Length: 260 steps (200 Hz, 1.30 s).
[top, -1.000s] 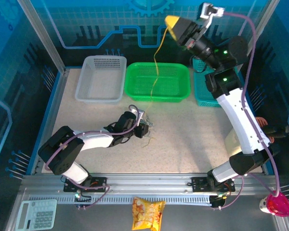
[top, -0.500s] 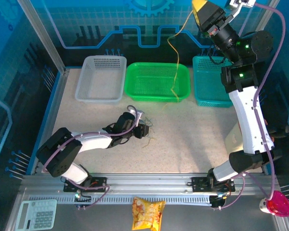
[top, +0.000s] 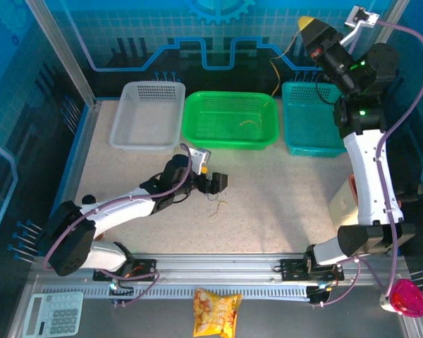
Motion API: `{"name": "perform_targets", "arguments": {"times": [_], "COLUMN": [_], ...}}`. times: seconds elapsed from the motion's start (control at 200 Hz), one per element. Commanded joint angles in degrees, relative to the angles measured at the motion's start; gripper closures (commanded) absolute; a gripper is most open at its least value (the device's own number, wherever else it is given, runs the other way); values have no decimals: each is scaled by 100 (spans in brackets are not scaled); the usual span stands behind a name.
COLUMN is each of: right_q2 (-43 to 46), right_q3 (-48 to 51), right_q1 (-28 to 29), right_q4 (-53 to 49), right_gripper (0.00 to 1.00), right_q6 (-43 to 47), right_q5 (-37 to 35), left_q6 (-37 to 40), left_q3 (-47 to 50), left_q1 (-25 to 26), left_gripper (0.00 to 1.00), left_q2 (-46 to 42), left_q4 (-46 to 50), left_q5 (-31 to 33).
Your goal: Untangle the cables
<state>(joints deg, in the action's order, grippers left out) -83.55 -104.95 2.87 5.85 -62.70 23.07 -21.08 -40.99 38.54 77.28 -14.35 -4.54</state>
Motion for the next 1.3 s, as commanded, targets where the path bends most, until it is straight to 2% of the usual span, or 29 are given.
{"name": "perform_targets", "arguments": {"times": [0.0, 0.45, 0.665, 0.76, 0.895, 1.11, 1.296], "right_q2": [87, -343, -591, -619, -522, -287, -430], "right_q3": [-180, -765, -983, -652, 302, 1803, 2125], "right_q1": [-247, -1114, -1264, -1246, -1152, -739, -525], "right_q4": [-448, -987, -1253, -1254, -1136, -1193, -1534], "right_gripper": [100, 100, 100, 100, 100, 100, 100], "right_q6": [639, 1345, 1670, 1852, 2052, 2645, 2968], "right_q5": [-316, -672, -875, -992, -1171, -1811, -2128], "left_q6": [-45, 113, 140, 120, 73, 10, -46], "left_q3": [-262, -729, -840, -862, -853, -841, -814], "left_q1": [24, 5, -17, -15, -15, -16, -14], "left_gripper": [1, 1, 1, 1, 1, 1, 1], "left_q2": [-224, -573, -641, -687, -757, -828, -889], "left_q4": [336, 863, 934, 917, 873, 886, 890], "left_q5": [-41, 196, 203, 194, 182, 137, 115]}}
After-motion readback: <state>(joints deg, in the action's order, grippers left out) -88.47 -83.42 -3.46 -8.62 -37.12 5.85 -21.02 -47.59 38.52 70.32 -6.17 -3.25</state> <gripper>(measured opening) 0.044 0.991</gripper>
